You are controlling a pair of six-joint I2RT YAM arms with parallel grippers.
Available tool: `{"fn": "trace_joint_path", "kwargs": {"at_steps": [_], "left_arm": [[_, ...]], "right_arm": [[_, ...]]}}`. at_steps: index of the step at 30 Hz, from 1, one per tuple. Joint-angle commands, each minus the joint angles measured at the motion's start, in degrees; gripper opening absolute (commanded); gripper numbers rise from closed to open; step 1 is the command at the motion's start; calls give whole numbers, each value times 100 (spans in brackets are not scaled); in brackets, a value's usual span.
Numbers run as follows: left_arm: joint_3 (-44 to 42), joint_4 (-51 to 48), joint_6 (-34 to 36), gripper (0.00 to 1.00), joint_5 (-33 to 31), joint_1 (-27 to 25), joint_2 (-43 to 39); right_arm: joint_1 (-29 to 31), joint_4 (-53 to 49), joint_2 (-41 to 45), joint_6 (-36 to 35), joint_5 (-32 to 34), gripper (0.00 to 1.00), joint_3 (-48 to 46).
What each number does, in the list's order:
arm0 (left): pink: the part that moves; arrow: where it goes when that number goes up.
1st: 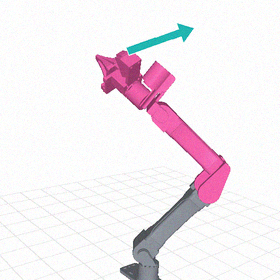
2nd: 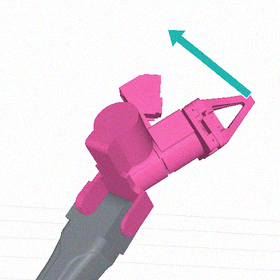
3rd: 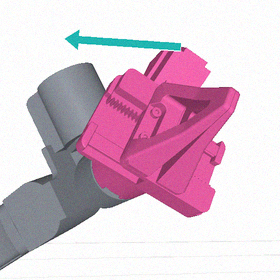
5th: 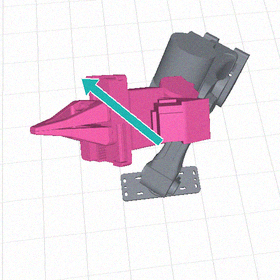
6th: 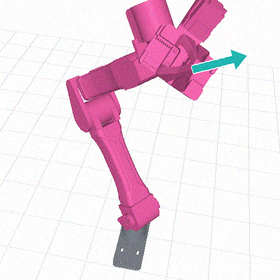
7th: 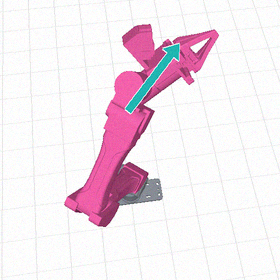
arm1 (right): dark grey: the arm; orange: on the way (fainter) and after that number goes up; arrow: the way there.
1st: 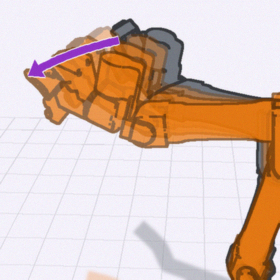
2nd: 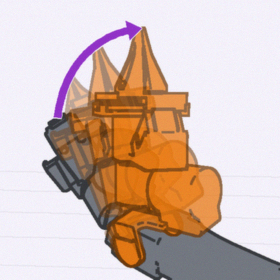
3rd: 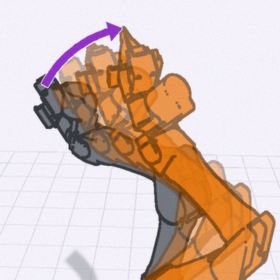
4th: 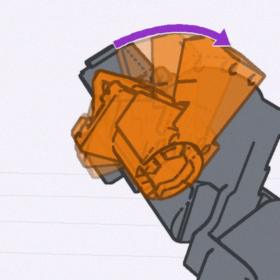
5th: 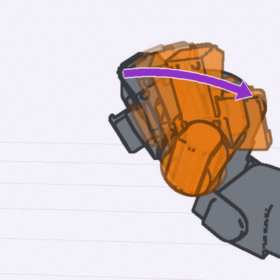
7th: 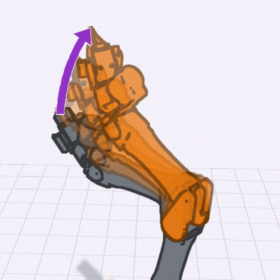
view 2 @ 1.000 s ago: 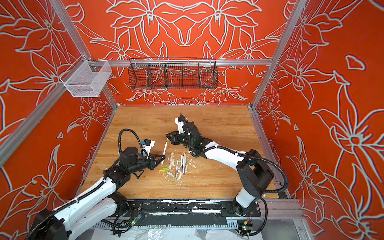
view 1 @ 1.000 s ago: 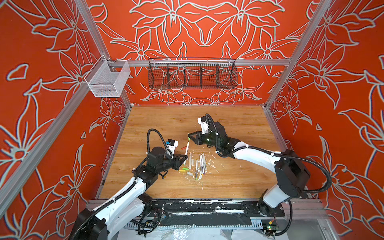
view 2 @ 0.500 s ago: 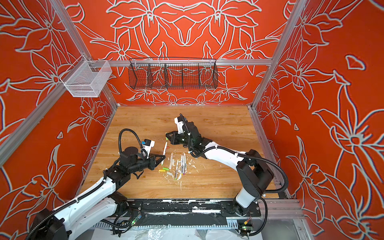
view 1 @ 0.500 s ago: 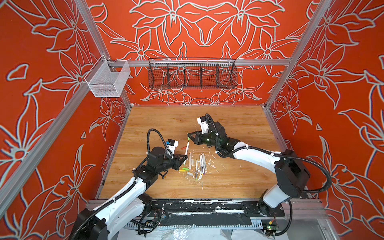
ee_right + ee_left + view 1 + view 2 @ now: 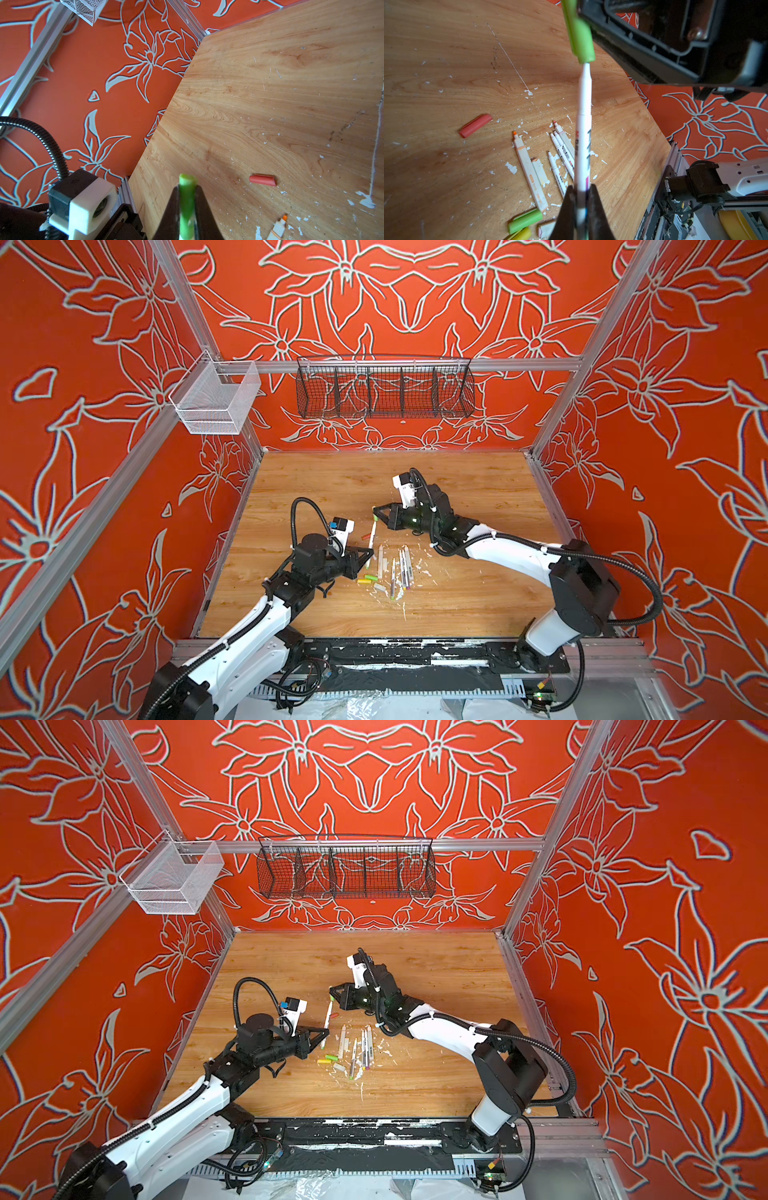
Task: Insert the pens into the pen caps
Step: 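Lower the green cap onto the marker tip with the right gripper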
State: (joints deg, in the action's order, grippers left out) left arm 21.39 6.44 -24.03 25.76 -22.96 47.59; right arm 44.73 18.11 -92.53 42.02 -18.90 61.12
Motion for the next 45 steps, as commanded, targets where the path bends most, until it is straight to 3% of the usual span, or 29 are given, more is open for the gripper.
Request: {"fn": "trace_joint_path", "kwargs": {"at_steps": [1,19,33,45], "left_arm": [[20,84,28,0,-53,41,-100],[92,569,4,0,114,255,-23],[94,622,97,0,-145,283,-354],[34,1565,323,0,-152,292,-269]], "right_arm": [[44,61,46,-30,-26,14,101],[199,646,-107,590,-141,14,-144],[242,489,-65,493,-18,13,-232],[329,834,-129,963,-237,9,-464]]}}
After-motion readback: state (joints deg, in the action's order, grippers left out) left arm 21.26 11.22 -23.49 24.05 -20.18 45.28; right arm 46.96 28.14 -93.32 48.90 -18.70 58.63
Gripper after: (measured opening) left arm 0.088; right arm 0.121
